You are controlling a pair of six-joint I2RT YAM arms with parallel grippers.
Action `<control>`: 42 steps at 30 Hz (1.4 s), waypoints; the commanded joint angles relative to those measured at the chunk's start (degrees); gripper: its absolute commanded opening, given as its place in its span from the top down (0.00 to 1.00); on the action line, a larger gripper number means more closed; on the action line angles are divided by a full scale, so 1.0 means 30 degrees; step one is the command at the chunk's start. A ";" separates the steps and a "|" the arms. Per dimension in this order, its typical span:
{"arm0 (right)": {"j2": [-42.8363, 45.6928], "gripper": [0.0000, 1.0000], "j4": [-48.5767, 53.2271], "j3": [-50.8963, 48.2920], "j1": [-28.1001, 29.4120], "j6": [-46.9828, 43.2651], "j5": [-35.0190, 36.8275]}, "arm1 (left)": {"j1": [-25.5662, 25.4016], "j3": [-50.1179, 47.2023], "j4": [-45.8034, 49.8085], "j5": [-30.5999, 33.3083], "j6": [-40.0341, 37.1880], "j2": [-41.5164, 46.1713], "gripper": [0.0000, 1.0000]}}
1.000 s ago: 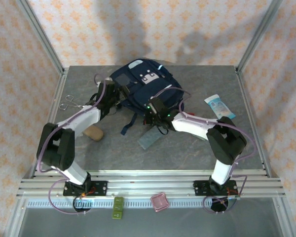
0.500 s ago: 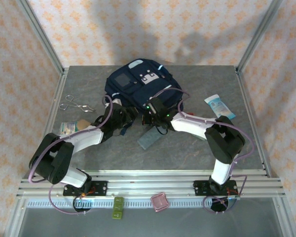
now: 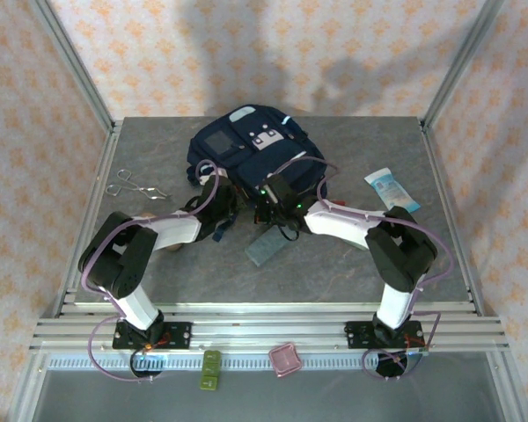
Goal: Pack books, pencil case, and school supplies into a backpack
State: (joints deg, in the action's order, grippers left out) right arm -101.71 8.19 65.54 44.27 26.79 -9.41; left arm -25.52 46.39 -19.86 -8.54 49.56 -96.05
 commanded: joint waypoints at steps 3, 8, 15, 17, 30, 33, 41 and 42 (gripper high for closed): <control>0.2160 1.00 0.2198 -0.1129 -0.1244 -0.0222 0.2162 | 0.1129 0.0278 0.0584 0.1330 -0.0887 0.0808 1.00; 0.4371 1.00 0.2597 -0.3359 -0.3691 -0.0256 0.3072 | 0.1894 0.0121 0.0900 0.1347 -0.1525 0.1670 1.00; 0.5872 1.00 0.2747 -0.4278 -0.5909 -0.0666 0.3293 | 0.2354 0.0912 0.1321 0.0754 -0.2010 0.1550 1.00; 0.6330 1.00 0.2534 -0.4195 -0.5824 -0.0643 0.2083 | 0.2353 0.1446 0.1570 0.0721 -0.2206 0.1347 1.00; 0.7302 1.00 0.2618 -0.2204 -0.0654 -0.0415 -0.1428 | 0.4031 0.5642 0.3511 0.0617 -0.3421 -0.0239 1.00; 0.6369 1.00 0.1218 -0.1674 0.0101 0.0182 -0.2642 | 0.4505 0.6408 0.3627 0.0505 -0.3425 -0.0941 1.00; 0.2821 1.00 -0.1615 0.0211 0.0534 0.1266 -0.4115 | 0.4910 0.6623 0.4132 -0.1728 -0.3283 -0.0536 0.55; 0.2406 1.00 -0.1641 0.0420 0.0525 0.1302 -0.4128 | 0.4931 0.6098 0.4154 -0.1922 -0.3249 -0.0017 0.52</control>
State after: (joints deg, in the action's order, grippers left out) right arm -93.06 7.07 63.88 45.23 29.41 -19.42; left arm -10.85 66.00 -5.87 -13.08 40.01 -100.01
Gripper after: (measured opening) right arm 0.038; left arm 0.468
